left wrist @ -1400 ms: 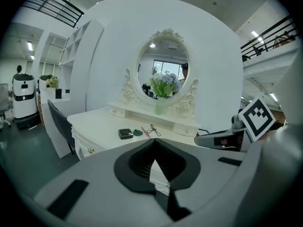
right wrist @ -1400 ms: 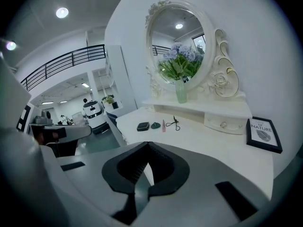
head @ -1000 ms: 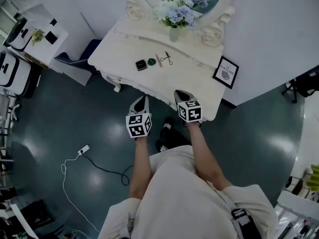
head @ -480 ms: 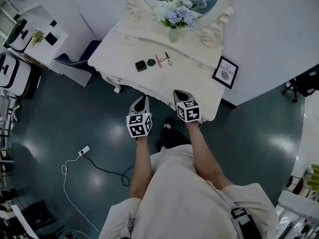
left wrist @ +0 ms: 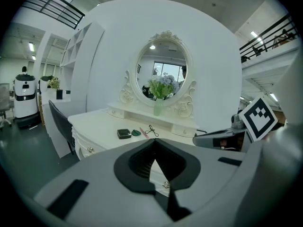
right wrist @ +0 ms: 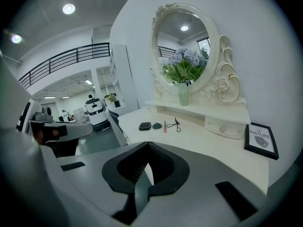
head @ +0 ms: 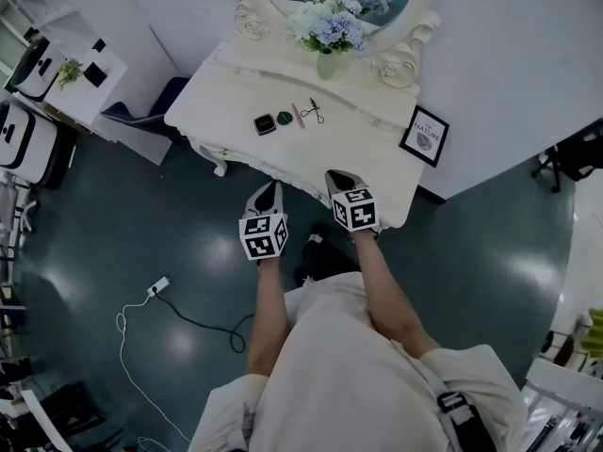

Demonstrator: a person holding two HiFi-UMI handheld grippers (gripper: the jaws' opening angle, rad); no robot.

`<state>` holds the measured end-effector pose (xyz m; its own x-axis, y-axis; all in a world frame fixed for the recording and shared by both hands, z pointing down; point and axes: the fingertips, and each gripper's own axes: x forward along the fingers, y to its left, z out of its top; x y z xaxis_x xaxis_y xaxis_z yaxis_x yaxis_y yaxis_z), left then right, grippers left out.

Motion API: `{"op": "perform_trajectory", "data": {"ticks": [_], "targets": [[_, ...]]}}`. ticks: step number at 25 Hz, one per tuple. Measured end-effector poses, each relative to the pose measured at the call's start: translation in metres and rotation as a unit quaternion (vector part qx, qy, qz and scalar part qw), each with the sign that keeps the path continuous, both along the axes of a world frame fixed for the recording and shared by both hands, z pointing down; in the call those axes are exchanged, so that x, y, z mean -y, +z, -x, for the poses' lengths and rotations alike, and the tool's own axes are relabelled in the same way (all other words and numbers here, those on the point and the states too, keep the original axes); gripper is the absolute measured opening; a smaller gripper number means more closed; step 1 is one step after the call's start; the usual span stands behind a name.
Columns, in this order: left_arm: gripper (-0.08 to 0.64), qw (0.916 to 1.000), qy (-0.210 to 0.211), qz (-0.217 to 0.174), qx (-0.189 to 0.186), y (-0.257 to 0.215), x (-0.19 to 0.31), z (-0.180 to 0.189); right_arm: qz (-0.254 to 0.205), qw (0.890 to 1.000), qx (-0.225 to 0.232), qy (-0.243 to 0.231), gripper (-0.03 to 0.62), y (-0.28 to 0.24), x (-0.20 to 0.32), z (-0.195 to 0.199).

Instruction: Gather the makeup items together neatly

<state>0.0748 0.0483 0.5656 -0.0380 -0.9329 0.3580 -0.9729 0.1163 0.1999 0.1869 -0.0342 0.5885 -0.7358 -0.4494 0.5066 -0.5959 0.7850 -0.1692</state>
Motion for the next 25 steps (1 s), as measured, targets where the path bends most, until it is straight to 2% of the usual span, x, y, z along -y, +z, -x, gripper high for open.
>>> {"op": "perform_trajectory", "data": {"ticks": [25], "targets": [[0.014,1.0000,0.002,-0.001,-0.007,0.0029,-0.0005,0.0033,-0.003,1.000,-0.006,0.000,0.040,0.0008,0.0020,0.0000]]}}
